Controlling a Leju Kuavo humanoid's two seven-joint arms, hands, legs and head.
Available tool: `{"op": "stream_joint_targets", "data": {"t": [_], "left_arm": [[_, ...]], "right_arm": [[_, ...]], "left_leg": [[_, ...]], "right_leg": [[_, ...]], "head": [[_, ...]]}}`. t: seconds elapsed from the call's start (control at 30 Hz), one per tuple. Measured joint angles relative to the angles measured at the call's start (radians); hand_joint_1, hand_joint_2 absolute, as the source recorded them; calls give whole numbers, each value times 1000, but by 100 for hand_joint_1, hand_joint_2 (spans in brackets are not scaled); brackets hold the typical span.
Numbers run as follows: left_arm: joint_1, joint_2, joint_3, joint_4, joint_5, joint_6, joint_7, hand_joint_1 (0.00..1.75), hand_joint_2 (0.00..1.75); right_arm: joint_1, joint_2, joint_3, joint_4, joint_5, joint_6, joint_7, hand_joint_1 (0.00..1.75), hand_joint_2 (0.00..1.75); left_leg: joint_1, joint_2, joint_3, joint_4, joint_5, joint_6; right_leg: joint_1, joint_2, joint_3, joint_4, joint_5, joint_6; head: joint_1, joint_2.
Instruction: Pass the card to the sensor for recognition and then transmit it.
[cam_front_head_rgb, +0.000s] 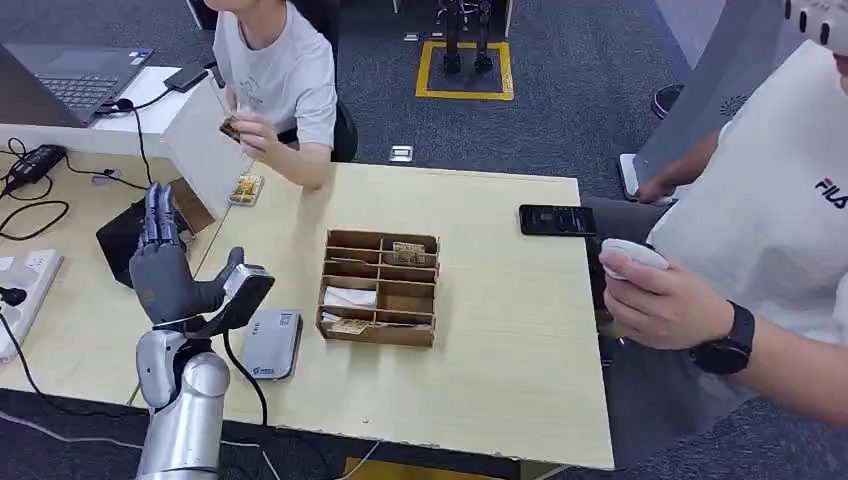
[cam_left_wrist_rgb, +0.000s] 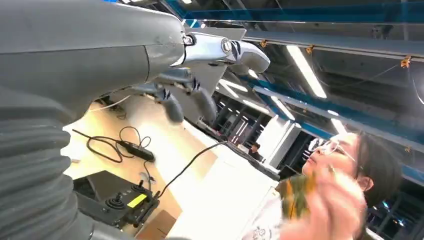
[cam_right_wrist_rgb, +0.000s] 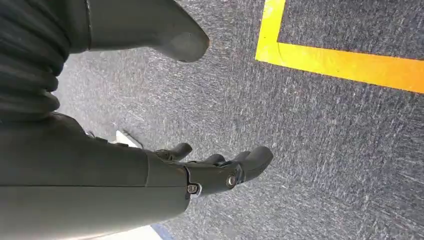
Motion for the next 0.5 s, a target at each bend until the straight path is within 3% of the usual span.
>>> {"op": "stream_joint_targets", "data": {"t": [0.2,0.37,0.5], "left_arm": [[15,-14,-1,-9,12,-26,-6,0,175],[69,-25,-47,-53,65,-127,-57,0,175],[112,-30,-95,-75,71,-163,-72,0,175]], "right_arm": [[0,0,0,0,-9,0,4,0,175],[1,0,-1,0,-19,-8,10,0,175],[1,0,-3,0,-24,-11,10,0,175]], "left_leg": [[0,0,0,0,0,0],[0,0,0,0,0,0],[0,0,0,0,0,0]], "right_leg": [[0,0,0,0,0,0],[0,0,0,0,0,0],[0,0,0,0,0,0]], "head": [[0,0],[0,0],[0,0]]}}
